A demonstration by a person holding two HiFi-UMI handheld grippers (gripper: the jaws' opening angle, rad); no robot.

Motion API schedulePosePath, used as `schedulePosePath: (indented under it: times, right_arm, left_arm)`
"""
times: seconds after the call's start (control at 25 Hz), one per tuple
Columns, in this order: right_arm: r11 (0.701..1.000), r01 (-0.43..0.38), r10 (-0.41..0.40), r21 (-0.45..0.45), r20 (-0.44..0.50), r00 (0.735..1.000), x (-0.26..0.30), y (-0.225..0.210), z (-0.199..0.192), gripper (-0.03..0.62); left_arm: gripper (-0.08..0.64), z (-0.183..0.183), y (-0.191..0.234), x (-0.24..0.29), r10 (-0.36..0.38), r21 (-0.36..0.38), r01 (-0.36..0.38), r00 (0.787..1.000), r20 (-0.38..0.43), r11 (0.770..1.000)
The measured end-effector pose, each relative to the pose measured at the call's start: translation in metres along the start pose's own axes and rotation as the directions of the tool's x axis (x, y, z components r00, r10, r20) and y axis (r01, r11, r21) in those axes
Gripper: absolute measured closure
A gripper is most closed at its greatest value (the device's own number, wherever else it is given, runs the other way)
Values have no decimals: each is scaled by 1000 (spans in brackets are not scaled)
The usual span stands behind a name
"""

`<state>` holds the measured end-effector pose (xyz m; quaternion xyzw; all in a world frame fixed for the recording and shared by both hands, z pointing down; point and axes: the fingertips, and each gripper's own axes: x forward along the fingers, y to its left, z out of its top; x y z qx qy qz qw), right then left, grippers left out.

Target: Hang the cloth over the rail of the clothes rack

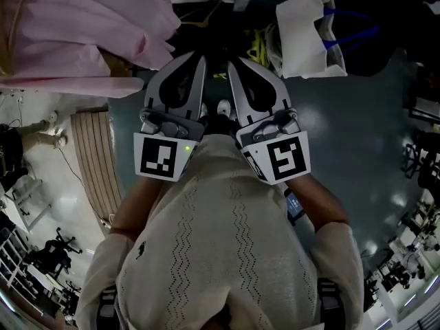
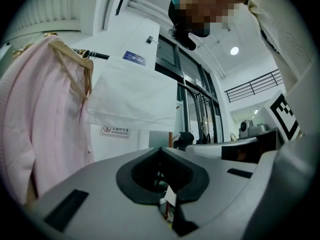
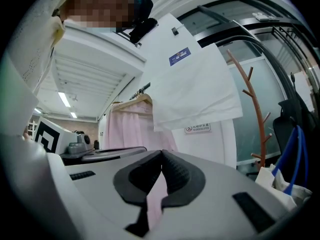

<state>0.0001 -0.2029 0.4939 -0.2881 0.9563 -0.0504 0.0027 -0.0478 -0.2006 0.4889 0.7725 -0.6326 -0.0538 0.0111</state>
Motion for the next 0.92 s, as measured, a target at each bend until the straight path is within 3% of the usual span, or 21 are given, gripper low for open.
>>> schedulePosePath:
  times: [0.92]
  right_arm:
    - [1000, -3, 3, 18, -21, 1000, 0, -3, -6, 574]
  left_arm:
    - [548, -5, 0, -3, 19, -8, -19, 1000, -22, 1000]
